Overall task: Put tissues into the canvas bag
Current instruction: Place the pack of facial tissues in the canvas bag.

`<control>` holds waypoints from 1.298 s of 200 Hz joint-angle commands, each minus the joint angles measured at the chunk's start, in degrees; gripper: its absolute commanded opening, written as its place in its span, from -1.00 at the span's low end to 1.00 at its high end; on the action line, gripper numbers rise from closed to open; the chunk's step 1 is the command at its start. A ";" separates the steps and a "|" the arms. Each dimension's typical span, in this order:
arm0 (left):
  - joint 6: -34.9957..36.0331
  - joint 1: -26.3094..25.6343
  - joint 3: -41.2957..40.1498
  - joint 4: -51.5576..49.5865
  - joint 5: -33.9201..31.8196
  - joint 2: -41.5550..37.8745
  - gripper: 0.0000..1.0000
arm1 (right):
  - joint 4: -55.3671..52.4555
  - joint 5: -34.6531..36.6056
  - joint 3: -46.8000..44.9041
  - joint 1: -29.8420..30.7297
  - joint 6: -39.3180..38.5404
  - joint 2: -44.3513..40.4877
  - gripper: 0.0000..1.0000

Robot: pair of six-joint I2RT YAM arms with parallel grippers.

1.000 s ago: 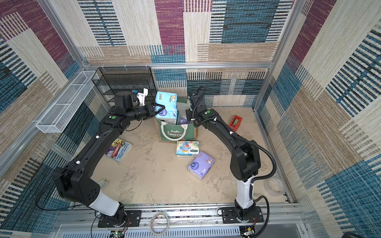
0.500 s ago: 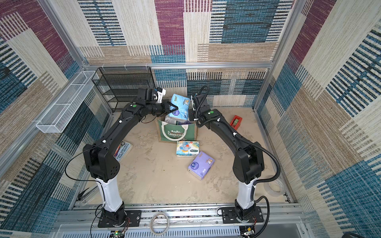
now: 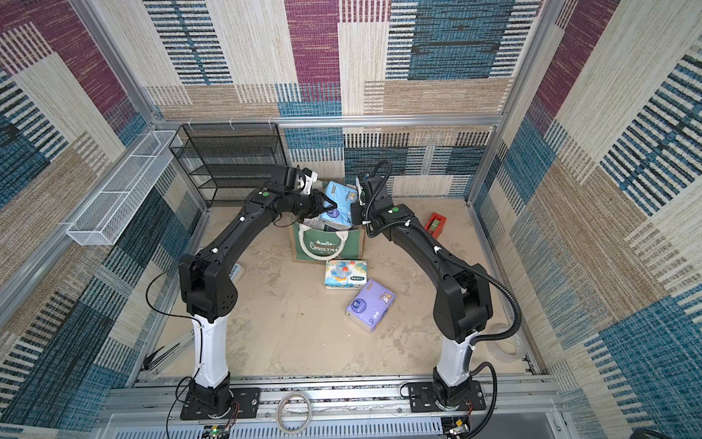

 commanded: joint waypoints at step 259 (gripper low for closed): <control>10.82 -1.26 10.61 -21.84 -8.34 10.84 0.43 | 2.14 -3.14 -2.82 -1.78 3.15 -3.47 -1.00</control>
